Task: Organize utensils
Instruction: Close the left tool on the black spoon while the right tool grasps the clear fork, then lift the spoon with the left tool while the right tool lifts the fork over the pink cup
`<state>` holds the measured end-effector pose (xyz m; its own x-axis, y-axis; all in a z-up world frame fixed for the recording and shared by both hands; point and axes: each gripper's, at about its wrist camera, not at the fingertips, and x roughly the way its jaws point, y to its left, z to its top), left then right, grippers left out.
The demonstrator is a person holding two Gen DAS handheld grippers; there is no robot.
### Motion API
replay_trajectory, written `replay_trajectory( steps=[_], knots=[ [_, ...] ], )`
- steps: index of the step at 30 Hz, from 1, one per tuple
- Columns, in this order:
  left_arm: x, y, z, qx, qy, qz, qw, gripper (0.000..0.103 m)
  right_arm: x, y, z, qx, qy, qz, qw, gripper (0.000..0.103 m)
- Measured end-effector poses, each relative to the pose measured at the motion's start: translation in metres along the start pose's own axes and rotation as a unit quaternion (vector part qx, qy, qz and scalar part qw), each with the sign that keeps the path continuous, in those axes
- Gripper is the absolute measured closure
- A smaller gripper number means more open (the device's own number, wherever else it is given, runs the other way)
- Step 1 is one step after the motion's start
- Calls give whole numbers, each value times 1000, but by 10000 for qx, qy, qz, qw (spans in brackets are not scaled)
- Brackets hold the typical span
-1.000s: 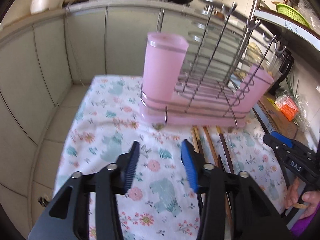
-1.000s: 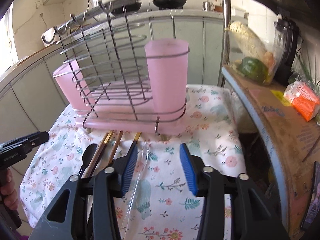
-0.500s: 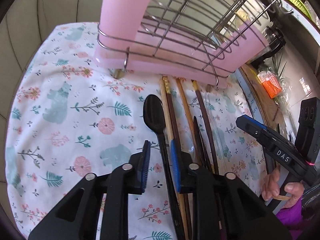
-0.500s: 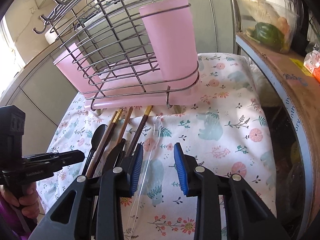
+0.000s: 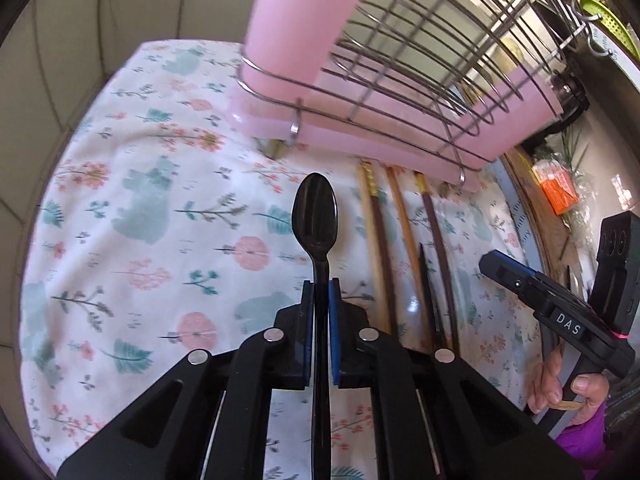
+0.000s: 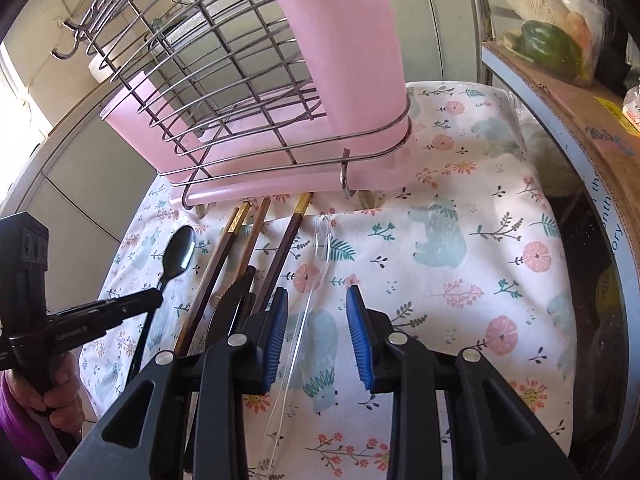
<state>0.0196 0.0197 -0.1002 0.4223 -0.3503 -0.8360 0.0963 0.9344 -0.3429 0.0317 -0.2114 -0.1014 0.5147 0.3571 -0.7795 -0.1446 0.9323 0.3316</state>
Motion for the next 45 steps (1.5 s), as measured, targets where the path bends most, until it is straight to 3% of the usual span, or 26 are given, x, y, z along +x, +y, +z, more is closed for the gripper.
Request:
replay_trajectory(
  steps=[7, 9, 15, 18, 29, 37, 45],
  knots=[
    [4, 9, 1, 68, 245, 240, 9994, 97, 27, 10, 9, -93, 387, 9, 9992, 75],
    [6, 7, 5, 156, 321, 291, 9989, 97, 35, 12, 10, -86, 592, -46, 9982, 88],
    [17, 7, 14, 266, 717, 299, 9966, 94, 41, 15, 13, -139, 674, -150, 9975, 94],
    [19, 6, 15, 284, 711, 278, 9967, 94, 45, 17, 15, -122, 704, -150, 9973, 95],
    [-7, 4, 8, 373, 236, 95, 9990, 96, 21, 18, 8, -56, 389, -8, 9992, 98],
    [-52, 5, 6, 393, -390, -133, 9984, 96, -21, 20, 2, -191, -302, 147, 9993, 98],
    [-94, -11, 12, 487, -1267, -372, 9900, 96, -68, 32, 15, -392, -1129, 245, 9925, 98]
  ],
)
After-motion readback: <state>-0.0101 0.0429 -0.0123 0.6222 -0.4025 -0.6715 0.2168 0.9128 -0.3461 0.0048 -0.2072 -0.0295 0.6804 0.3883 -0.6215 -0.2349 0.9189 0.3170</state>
